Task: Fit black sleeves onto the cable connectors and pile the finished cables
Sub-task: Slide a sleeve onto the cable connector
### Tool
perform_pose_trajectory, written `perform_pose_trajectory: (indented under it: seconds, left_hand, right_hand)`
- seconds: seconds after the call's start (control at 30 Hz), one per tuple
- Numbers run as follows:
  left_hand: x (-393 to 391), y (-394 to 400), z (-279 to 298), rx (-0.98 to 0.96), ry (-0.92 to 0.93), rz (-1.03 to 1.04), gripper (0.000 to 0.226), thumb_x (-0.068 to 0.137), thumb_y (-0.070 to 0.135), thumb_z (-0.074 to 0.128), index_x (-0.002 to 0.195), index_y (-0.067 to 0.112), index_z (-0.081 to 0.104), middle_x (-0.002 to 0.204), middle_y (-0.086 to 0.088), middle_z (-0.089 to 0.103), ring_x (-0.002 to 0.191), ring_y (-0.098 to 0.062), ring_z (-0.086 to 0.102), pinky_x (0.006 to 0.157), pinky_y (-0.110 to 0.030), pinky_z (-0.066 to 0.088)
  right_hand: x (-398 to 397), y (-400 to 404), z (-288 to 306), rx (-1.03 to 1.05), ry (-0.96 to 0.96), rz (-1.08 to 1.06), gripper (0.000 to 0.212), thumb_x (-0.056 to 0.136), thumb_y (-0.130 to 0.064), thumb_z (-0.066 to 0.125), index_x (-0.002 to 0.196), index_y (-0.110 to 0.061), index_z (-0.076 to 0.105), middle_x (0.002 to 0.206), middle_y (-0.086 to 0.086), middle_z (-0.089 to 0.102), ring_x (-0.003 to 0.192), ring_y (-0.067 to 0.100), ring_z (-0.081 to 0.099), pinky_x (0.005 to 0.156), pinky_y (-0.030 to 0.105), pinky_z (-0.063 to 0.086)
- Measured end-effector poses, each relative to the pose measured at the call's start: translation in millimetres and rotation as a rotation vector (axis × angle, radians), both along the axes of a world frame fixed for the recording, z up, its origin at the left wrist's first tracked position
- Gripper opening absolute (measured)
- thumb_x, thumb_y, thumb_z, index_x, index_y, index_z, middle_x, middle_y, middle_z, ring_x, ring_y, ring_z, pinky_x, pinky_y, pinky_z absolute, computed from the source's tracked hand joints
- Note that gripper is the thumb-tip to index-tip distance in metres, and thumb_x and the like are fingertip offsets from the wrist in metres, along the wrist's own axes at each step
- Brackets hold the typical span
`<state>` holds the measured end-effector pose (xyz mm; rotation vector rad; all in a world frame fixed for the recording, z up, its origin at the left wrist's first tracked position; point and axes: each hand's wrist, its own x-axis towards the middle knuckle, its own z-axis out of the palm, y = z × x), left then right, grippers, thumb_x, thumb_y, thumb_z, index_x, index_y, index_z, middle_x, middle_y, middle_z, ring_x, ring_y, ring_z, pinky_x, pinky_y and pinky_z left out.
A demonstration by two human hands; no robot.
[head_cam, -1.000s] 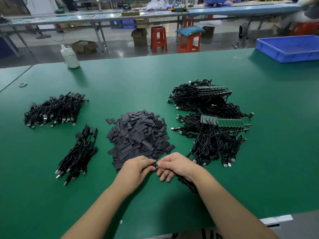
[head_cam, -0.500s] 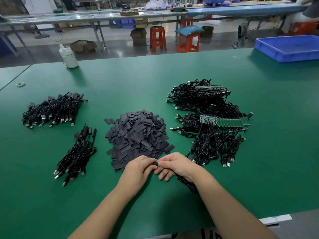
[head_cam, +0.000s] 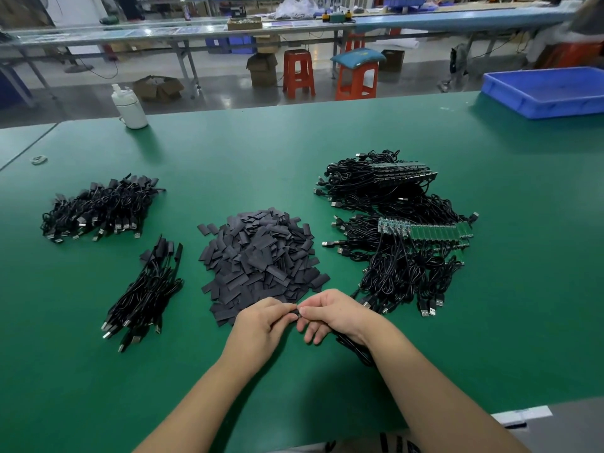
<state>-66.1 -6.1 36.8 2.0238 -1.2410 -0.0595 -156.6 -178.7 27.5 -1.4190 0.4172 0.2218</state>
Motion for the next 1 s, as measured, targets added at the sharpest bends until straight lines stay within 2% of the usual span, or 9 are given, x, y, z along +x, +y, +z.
perform_pose_trajectory:
  seconds: [0.27, 0.43, 0.53, 0.6, 0.73, 0.87, 1.0]
  left_hand:
    - [2, 0, 5, 0.098, -0.192, -0.091, 0.023, 0.085, 0.015, 0.076, 0.108, 0.015, 0.076, 0.089, 0.001, 0.070, 0.073, -0.018, 0.068, 0.065, -0.028, 0.057]
    - [4, -4, 0, 0.224, -0.210, -0.053, 0.025, 0.093, 0.023, 0.065, 0.117, 0.019, 0.071, 0.102, 0.001, 0.069, 0.086, -0.023, 0.068, 0.074, -0.034, 0.056]
    - [6, -7, -3, 0.370, -0.235, -0.061, 0.031, 0.097, 0.028, 0.055, 0.127, 0.025, 0.062, 0.112, 0.005, 0.065, 0.097, -0.020, 0.065, 0.081, -0.034, 0.053]
    - [7, -9, -1, 0.454, -0.267, -0.069, 0.031, 0.099, 0.034, 0.049, 0.127, 0.027, 0.058, 0.113, 0.007, 0.063, 0.100, -0.018, 0.063, 0.082, -0.034, 0.051]
    - [7, -14, 5, 0.564, -0.319, -0.061, 0.032, 0.101, 0.045, 0.041, 0.126, 0.029, 0.055, 0.113, 0.007, 0.058, 0.100, -0.018, 0.060, 0.081, -0.035, 0.050]
    - [3, -18, 13, 0.696, -0.414, -0.074, 0.027, 0.101, 0.033, 0.043, 0.125, 0.025, 0.051, 0.110, 0.003, 0.053, 0.102, -0.020, 0.059, 0.080, -0.033, 0.048]
    - [1, -21, 21, 0.803, -0.486, -0.106, 0.034, 0.096, 0.016, 0.047, 0.130, 0.018, 0.045, 0.112, -0.001, 0.053, 0.103, -0.023, 0.061, 0.077, -0.033, 0.047]
  right_hand:
    - [-1, 1, 3, -0.061, -0.020, 0.061, 0.023, 0.104, -0.008, 0.047, 0.112, 0.006, 0.064, 0.086, 0.010, 0.069, 0.064, 0.012, 0.068, 0.057, 0.021, 0.055]
    - [1, 3, 0, -0.067, -0.014, 0.068, 0.026, 0.105, -0.006, 0.045, 0.117, 0.010, 0.061, 0.094, 0.010, 0.071, 0.067, 0.011, 0.070, 0.056, 0.020, 0.055]
    - [1, 4, -2, -0.069, -0.012, 0.068, 0.023, 0.104, -0.003, 0.044, 0.119, 0.003, 0.061, 0.101, 0.009, 0.072, 0.069, 0.012, 0.072, 0.055, 0.021, 0.055]
    - [1, 5, -3, -0.072, -0.011, 0.066, 0.023, 0.104, -0.002, 0.043, 0.118, -0.003, 0.061, 0.102, 0.008, 0.072, 0.070, 0.013, 0.072, 0.054, 0.021, 0.055]
    - [2, 6, -2, -0.086, -0.006, 0.067, 0.028, 0.103, -0.001, 0.042, 0.126, -0.001, 0.058, 0.101, 0.005, 0.073, 0.070, 0.014, 0.072, 0.054, 0.021, 0.055]
    - [1, 7, 0, -0.086, -0.003, 0.054, 0.032, 0.103, -0.001, 0.041, 0.132, 0.000, 0.055, 0.098, 0.000, 0.073, 0.071, 0.014, 0.072, 0.055, 0.021, 0.055]
    - [0, 7, 1, -0.082, -0.009, 0.055, 0.032, 0.103, 0.000, 0.041, 0.132, 0.003, 0.055, 0.101, 0.004, 0.070, 0.072, 0.015, 0.071, 0.056, 0.021, 0.055]
